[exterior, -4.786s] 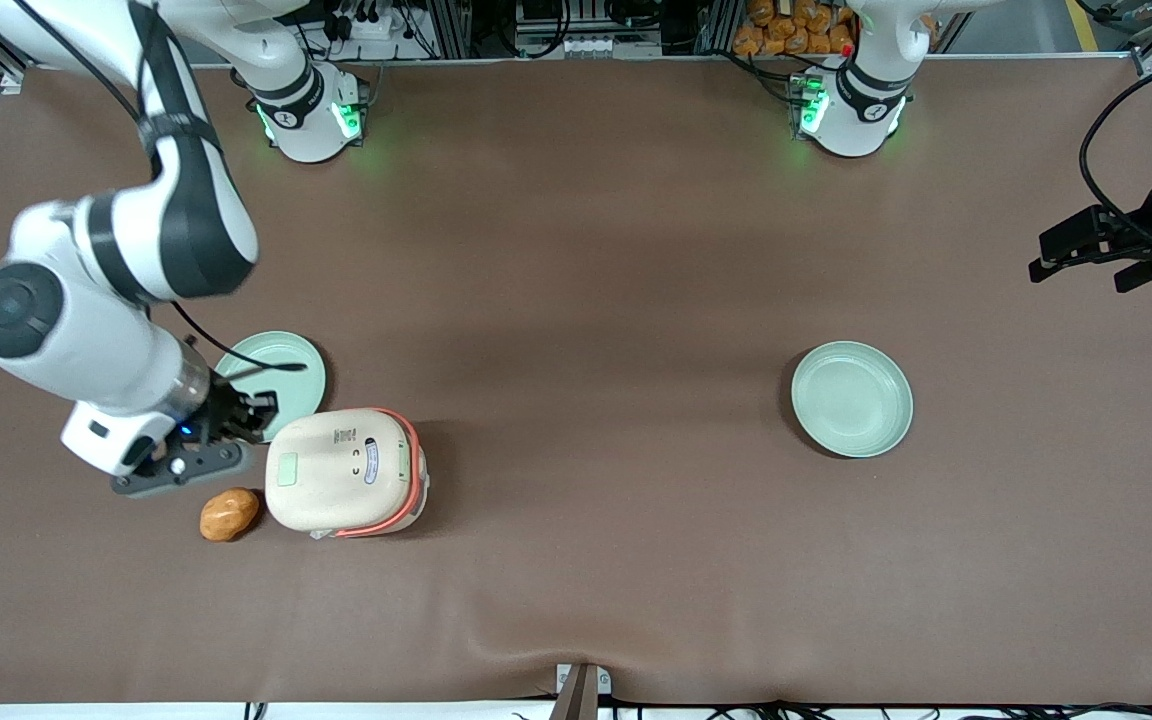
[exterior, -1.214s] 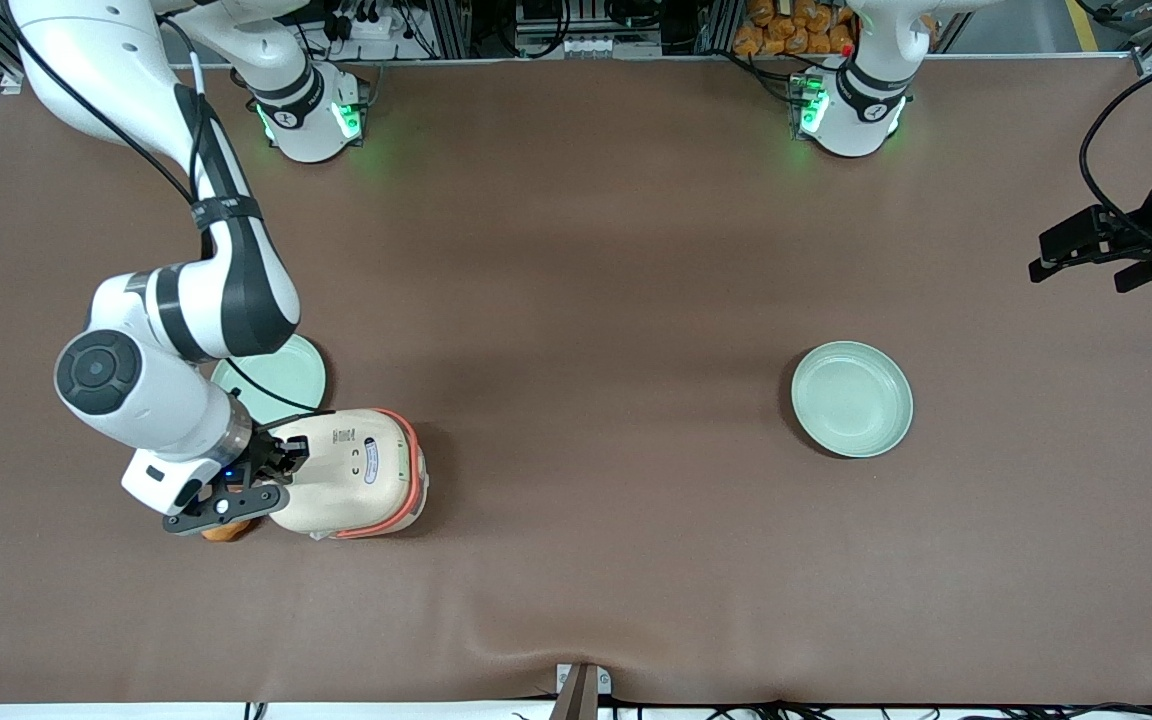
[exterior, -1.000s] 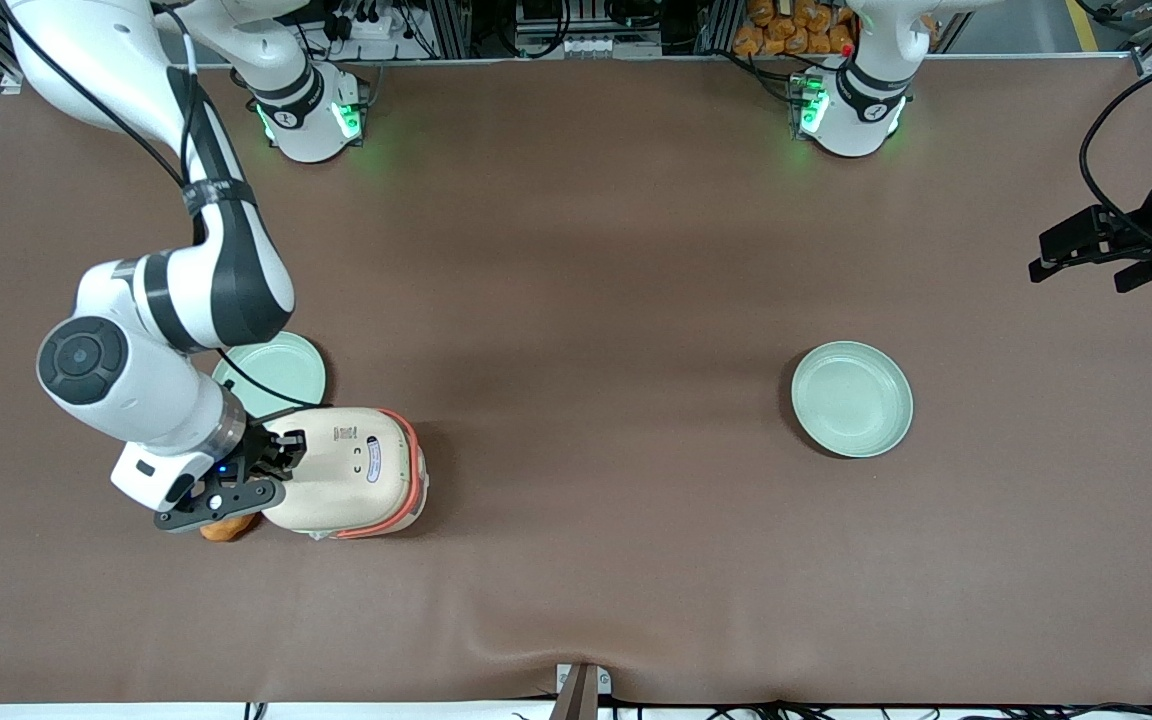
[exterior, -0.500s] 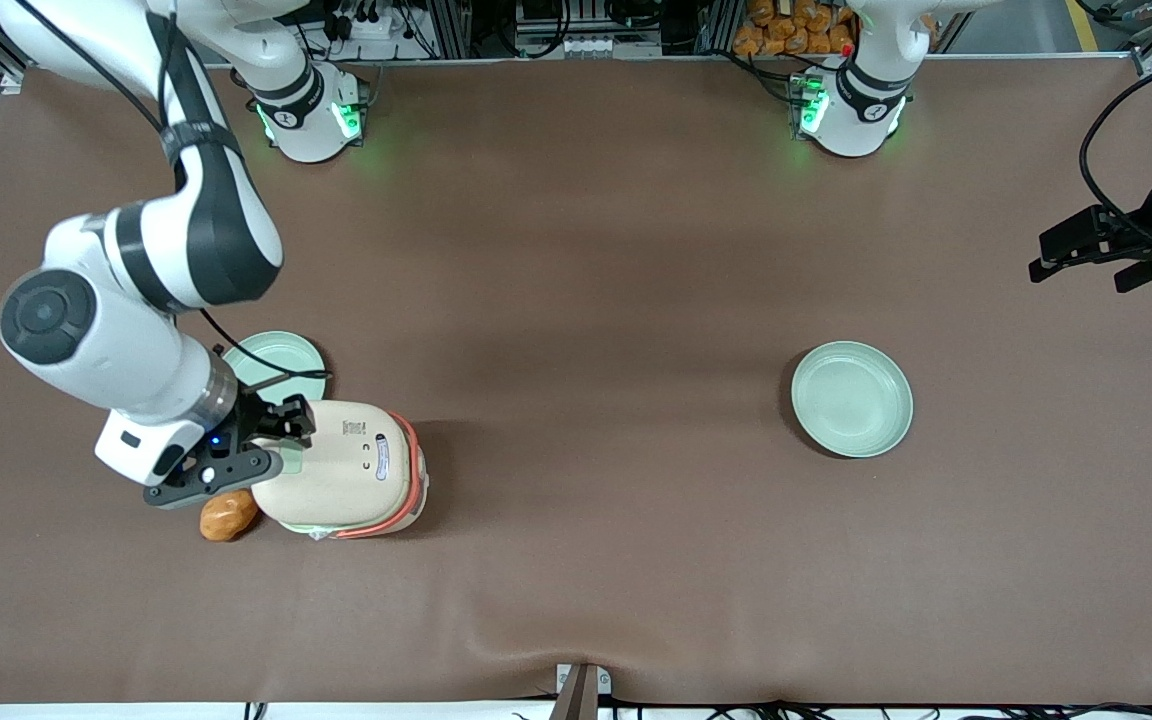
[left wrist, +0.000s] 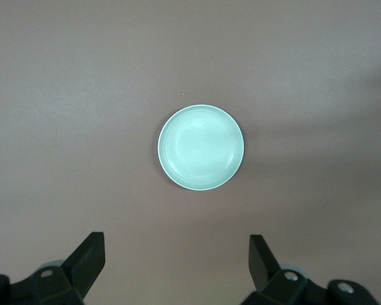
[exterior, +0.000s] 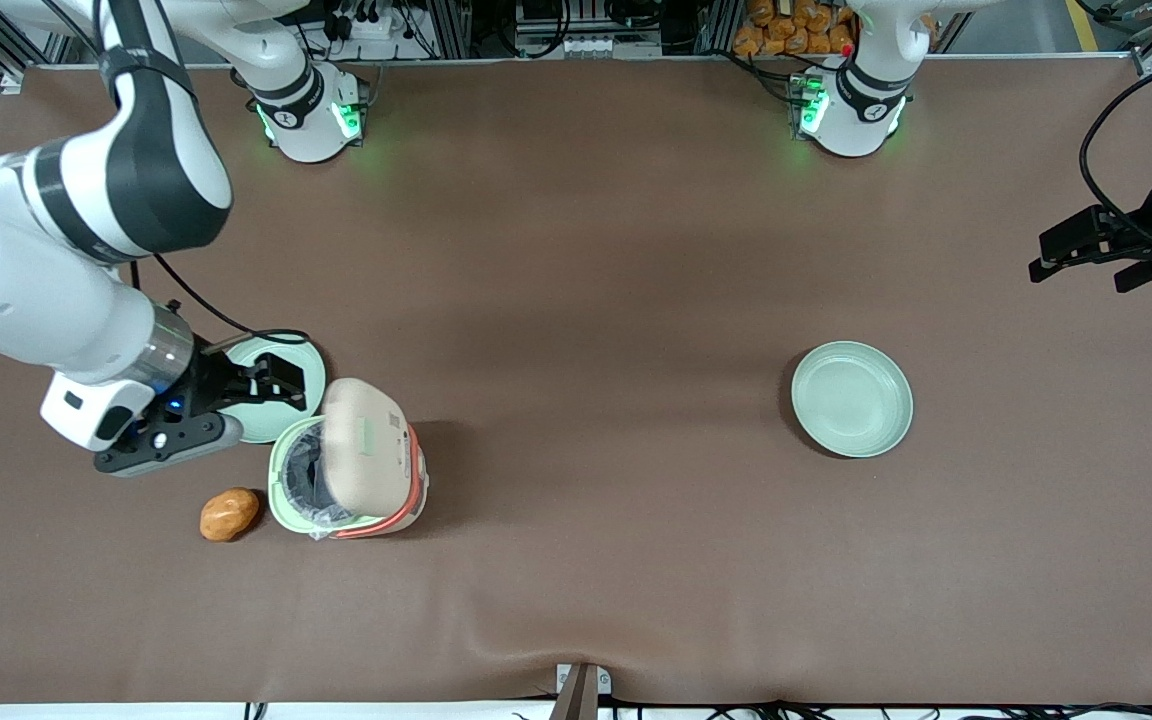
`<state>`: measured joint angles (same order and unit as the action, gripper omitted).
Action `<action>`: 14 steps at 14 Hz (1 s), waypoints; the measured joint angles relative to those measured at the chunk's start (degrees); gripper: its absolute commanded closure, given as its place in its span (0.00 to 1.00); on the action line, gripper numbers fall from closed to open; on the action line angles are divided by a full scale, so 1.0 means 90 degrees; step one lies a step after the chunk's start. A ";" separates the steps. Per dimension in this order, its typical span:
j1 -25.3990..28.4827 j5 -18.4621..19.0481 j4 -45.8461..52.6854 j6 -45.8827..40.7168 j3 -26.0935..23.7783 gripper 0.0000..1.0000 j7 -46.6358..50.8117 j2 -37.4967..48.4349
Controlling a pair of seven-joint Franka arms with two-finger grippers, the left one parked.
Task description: Press rice cooker button with right arm
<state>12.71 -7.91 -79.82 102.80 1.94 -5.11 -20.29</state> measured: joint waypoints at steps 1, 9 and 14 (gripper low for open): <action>-0.0045 0.0000 0.0003 -0.0219 0.0001 0.00 0.0000 0.0063; -0.0612 0.0203 0.0053 -0.2550 0.0017 0.00 -0.0009 0.1177; -0.1150 0.0413 0.0052 -0.3054 0.0143 0.00 -0.0019 0.1632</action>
<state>2.36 -4.19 -79.35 75.32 3.22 -5.28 -5.61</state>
